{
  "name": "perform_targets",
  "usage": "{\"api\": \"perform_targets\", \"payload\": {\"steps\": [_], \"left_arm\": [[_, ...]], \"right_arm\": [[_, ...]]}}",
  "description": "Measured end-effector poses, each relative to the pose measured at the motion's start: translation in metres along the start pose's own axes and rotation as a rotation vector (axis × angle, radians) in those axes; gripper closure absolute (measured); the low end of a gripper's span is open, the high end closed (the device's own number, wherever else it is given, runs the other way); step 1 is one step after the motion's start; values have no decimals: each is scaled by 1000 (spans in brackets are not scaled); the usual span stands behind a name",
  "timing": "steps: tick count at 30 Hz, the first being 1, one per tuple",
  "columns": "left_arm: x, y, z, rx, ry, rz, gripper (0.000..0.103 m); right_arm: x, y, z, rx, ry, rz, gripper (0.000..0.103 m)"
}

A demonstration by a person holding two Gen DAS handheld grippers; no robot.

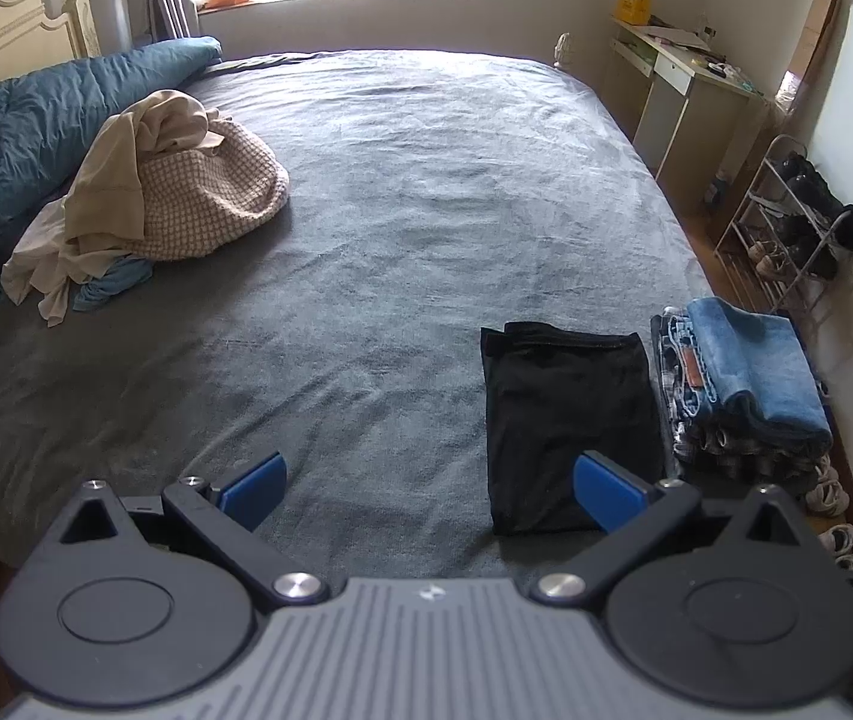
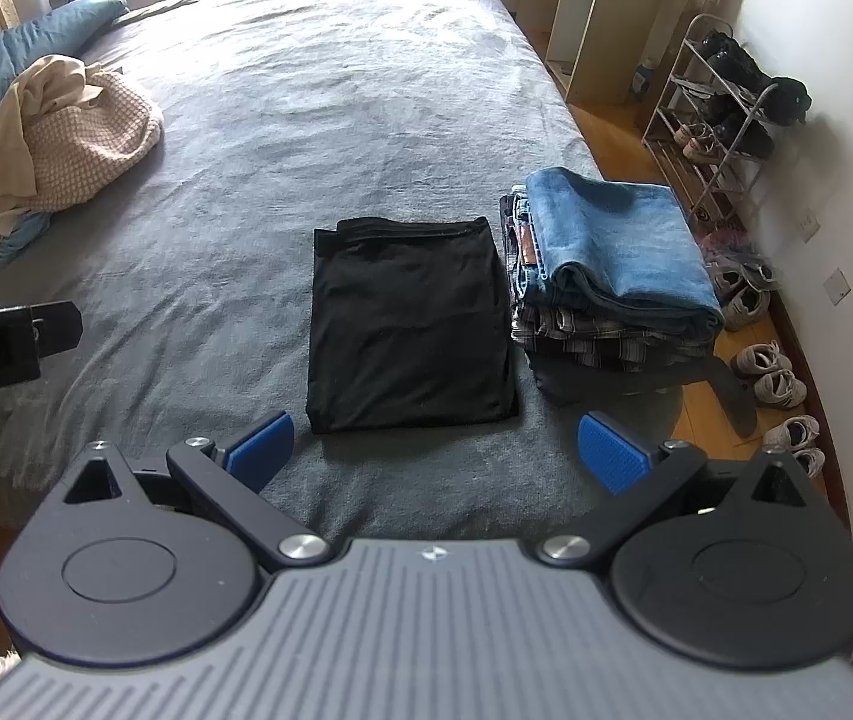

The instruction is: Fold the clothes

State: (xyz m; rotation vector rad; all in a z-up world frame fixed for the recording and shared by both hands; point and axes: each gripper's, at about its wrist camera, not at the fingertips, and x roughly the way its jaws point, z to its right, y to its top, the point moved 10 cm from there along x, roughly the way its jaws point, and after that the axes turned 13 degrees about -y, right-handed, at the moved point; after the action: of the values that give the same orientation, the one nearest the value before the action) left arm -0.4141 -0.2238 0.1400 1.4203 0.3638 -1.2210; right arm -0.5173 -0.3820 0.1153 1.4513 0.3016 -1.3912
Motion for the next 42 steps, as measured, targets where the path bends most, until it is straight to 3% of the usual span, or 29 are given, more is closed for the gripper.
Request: {"api": "perform_targets", "payload": {"steps": [42], "left_arm": [[15, 8, 2, -6, 8, -25, 1]], "right_arm": [[13, 12, 0, -14, -3, -17, 1]]}}
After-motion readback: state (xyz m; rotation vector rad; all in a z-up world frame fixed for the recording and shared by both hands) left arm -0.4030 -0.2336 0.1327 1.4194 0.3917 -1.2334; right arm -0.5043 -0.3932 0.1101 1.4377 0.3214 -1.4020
